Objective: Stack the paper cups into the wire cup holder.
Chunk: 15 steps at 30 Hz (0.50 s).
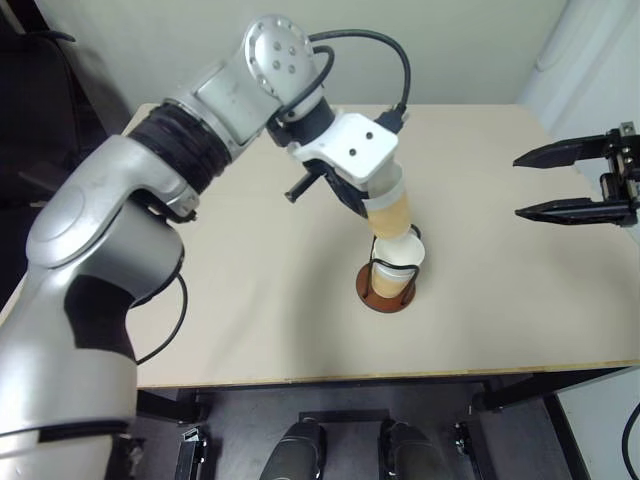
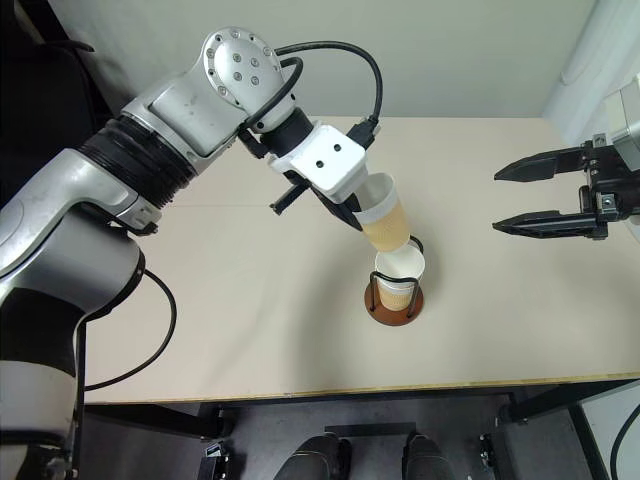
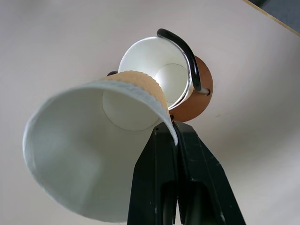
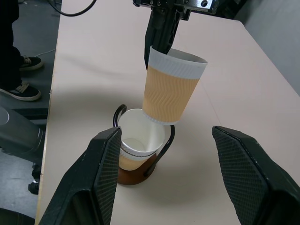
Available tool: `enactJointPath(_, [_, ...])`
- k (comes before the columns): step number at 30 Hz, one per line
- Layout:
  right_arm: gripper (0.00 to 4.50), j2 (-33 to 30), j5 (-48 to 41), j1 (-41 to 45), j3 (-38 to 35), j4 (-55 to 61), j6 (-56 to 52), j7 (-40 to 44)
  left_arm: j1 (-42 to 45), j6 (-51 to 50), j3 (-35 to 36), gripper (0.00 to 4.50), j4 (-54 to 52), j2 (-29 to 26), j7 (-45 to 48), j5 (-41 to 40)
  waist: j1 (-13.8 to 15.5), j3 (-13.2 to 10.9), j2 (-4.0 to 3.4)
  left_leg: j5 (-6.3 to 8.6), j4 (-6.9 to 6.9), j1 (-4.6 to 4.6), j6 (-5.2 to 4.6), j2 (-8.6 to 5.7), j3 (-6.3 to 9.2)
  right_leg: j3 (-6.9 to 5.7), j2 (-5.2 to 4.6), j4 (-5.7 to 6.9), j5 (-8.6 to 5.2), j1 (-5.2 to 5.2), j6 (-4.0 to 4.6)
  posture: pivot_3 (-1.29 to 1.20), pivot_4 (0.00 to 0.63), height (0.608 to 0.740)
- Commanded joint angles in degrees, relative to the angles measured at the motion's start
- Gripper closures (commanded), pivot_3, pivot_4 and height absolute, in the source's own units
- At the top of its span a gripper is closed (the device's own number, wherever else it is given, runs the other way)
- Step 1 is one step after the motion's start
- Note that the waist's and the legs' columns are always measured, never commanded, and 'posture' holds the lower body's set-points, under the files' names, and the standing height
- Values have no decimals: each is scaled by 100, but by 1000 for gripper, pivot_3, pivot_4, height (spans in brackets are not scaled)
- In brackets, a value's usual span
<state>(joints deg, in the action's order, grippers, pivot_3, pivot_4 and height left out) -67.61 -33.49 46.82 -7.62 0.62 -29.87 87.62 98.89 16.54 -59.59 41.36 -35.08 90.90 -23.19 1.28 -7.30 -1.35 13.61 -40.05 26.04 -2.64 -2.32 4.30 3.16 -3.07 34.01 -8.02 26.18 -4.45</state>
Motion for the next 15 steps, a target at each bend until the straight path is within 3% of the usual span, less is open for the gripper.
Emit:
enactJointPath(1, [1391, -137, -67, 124, -138, 144, -55, -4, 183, 92, 149, 4460, -28, 24, 160, -37, 4, 0, 0, 1, 0, -1, 0, 1, 2, 2, -2, -1, 1, -1, -1, 0, 150, 740])
enactJointPath(15, [1391, -379, -89, 151, -175, 147, -227, 87, 186, 152, 131, 4460, -19, 207, 160, -83, 17, 0, 0, 7, -1, -2, -1, 1, -1, 4, -4, -3, 3, -3, -5, 0, 150, 740])
